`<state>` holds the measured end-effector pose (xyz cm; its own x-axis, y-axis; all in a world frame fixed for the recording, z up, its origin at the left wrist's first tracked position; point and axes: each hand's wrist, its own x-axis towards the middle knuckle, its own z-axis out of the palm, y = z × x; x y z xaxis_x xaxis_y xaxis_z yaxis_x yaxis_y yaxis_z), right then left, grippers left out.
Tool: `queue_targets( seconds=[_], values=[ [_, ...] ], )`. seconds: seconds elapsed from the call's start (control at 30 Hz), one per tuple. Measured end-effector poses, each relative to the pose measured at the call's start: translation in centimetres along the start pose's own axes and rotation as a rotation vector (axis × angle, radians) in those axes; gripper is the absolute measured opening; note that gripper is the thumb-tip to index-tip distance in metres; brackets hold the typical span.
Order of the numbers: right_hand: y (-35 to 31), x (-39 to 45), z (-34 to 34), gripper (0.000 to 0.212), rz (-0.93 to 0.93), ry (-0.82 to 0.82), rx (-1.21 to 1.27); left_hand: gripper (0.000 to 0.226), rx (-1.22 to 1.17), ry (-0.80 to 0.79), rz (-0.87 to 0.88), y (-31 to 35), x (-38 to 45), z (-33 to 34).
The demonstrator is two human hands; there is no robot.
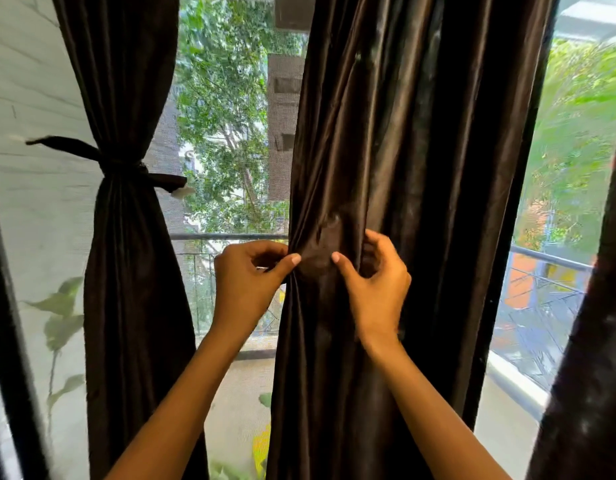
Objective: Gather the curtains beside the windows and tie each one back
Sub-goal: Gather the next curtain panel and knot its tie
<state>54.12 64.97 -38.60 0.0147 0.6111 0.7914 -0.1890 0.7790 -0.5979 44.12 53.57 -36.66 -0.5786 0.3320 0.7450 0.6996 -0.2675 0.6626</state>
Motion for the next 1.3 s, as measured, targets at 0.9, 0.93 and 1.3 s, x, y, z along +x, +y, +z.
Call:
queue_targets(
  seconds=[0.9, 0.93, 1.3],
  values=[
    [-0.7, -2.6, -2.3, 0.069, -0.193, -0.089, -0.140, 0.009, 0.029, 0.016, 0.034, 0.9, -1.0, 0.5],
    [-0.8, -1.7, -2.5, 0.086, -0.089, -0.033, -0.097, 0.010, 0.022, 0.013, 0.027, 0.8, -1.0, 0.4],
    [-0.6, -2.3, -2.6, 0.064, -0.266, 0.016, -0.437, 0.005, 0.044, 0.021, 0.109, 1.8, -2.3, 2.0]
  ],
)
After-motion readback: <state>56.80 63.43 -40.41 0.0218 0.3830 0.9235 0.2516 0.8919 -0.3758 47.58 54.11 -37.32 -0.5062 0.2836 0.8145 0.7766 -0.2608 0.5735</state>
